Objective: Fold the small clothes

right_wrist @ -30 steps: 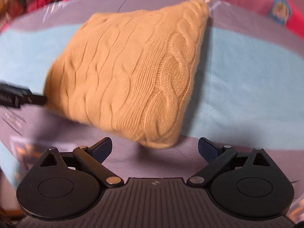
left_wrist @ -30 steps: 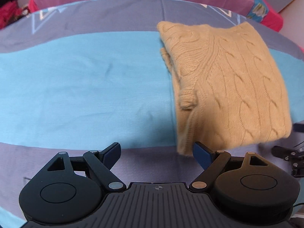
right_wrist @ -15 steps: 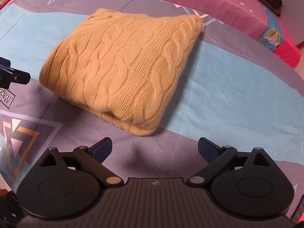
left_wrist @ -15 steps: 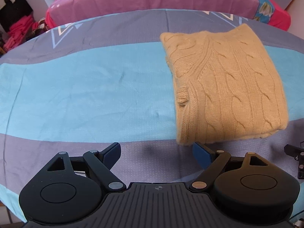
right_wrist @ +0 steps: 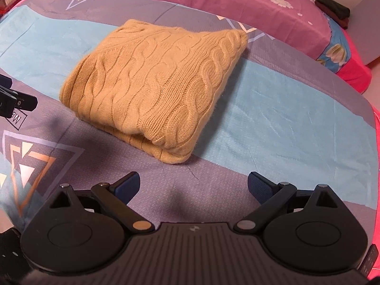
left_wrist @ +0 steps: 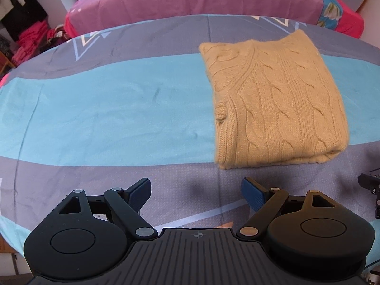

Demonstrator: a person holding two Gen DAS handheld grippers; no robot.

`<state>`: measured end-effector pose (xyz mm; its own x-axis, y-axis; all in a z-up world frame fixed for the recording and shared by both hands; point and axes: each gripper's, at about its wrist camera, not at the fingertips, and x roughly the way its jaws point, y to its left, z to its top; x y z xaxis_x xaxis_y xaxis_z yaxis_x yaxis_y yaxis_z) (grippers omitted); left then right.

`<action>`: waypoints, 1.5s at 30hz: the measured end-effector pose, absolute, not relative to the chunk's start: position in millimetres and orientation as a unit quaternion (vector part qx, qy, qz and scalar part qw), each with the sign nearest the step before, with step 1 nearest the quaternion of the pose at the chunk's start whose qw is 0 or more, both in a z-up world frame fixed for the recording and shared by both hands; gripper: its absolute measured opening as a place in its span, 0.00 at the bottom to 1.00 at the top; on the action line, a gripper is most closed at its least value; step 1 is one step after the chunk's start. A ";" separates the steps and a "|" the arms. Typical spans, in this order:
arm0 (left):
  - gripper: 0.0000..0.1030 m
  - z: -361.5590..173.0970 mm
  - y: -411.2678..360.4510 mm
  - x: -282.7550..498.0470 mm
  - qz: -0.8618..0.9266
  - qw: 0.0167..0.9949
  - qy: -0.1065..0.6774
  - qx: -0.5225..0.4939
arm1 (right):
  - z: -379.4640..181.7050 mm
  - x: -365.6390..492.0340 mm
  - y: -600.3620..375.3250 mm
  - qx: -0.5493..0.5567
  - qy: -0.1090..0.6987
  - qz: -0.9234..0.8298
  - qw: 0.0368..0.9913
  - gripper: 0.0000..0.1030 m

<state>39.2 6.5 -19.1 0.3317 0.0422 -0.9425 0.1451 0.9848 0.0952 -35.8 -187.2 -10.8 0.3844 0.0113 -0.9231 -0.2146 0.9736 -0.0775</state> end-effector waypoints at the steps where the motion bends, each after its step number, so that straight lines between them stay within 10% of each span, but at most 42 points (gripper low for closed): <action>1: 1.00 -17.6 7.6 38.2 -0.030 0.812 0.577 0.079 | -8.7 -37.2 -187.4 -0.090 0.548 0.068 0.829 0.95; 45: 1.00 -19.6 8.6 35.7 -0.051 0.788 0.605 0.102 | 1.1 -34.6 -161.2 -0.084 0.546 0.081 0.830 0.96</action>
<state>35.7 8.6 -19.6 0.2634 0.0438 -0.9637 0.2031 0.9741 0.0997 -34.6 -161.2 1.1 0.3916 0.0434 -0.9191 -0.2263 0.9727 -0.0505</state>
